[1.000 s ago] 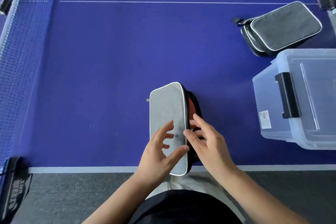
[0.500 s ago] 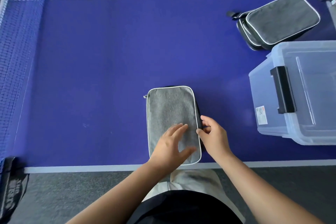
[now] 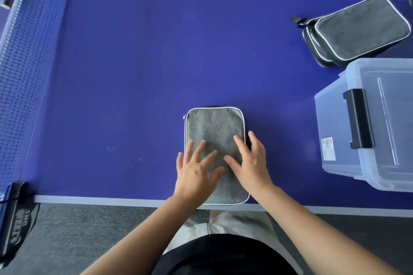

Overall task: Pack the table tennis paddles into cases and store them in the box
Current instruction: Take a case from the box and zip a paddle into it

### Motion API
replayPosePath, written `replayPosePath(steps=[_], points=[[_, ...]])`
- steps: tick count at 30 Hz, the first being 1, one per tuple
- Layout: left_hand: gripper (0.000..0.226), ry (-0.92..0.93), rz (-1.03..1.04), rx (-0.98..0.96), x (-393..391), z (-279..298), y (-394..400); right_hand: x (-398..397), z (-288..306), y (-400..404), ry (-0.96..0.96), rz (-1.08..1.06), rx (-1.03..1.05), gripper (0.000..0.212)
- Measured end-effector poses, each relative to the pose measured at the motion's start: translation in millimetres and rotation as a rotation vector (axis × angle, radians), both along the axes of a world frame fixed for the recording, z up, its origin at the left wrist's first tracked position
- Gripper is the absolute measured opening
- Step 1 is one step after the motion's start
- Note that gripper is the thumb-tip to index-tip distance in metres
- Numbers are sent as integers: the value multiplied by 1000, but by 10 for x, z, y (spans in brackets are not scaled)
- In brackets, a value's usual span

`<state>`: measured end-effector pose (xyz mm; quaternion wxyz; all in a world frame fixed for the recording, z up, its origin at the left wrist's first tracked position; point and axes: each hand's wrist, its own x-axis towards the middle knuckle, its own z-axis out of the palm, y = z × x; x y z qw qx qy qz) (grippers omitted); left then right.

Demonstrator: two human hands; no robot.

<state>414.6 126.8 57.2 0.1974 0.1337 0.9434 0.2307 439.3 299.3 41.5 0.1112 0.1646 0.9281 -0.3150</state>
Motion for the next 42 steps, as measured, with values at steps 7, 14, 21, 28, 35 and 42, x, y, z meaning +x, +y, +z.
replayPosePath(steps=[7,14,21,28,35,42], points=[[56,-111,136,76,-56,-54,-59,-182,57,39,-250,-278,-290,94],[65,-235,283,133,46,-16,37,-377,124,125,-282,-291,-419,86],[67,-361,376,233,138,81,4,-597,341,153,-319,-242,-537,76],[35,-471,545,451,-51,164,-294,-717,551,113,-273,-131,-521,78],[43,-611,1008,687,-531,266,-697,-633,969,94,-204,-80,-449,77],[56,-733,921,1015,-721,541,-930,-544,1308,93,-137,-85,-427,80]])
